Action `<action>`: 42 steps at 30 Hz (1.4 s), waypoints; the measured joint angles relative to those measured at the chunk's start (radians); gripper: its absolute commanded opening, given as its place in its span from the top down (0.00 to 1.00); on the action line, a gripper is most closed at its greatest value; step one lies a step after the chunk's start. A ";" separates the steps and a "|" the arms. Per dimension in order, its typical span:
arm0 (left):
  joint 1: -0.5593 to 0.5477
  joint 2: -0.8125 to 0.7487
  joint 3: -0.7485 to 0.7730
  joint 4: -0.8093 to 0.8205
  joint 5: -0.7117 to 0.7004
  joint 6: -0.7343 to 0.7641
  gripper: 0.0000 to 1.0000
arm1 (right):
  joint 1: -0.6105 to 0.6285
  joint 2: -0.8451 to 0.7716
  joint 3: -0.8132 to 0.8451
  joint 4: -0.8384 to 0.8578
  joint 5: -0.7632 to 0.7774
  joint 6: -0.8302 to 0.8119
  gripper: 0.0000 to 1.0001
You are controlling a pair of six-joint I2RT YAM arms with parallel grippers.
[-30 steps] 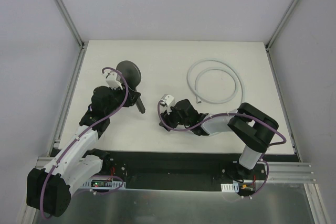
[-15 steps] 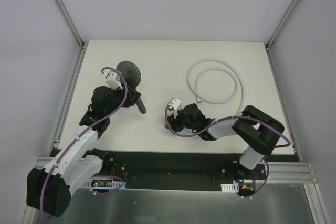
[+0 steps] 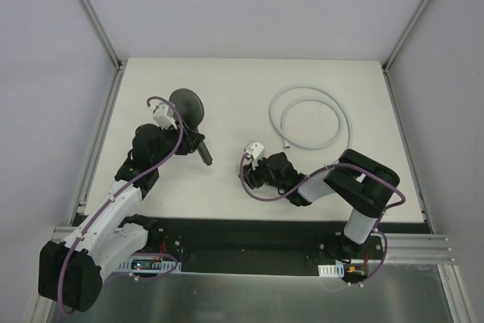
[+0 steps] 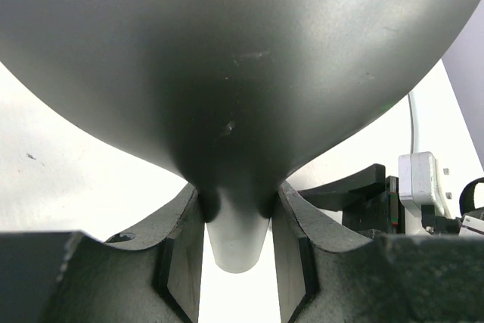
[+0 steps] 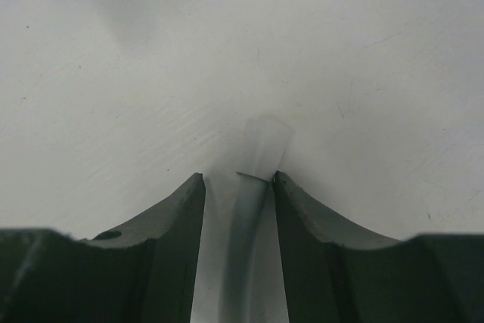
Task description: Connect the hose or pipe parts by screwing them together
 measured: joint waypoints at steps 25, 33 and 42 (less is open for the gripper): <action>0.000 0.011 0.000 0.011 0.004 -0.005 1.00 | -0.002 0.107 0.064 0.096 0.110 0.009 0.71; 0.000 0.013 0.000 0.012 0.004 -0.005 1.00 | -0.005 0.130 0.078 0.119 0.119 0.015 0.51; 0.000 0.013 0.000 0.014 0.006 -0.014 1.00 | -0.005 0.150 0.106 0.114 0.136 0.011 0.79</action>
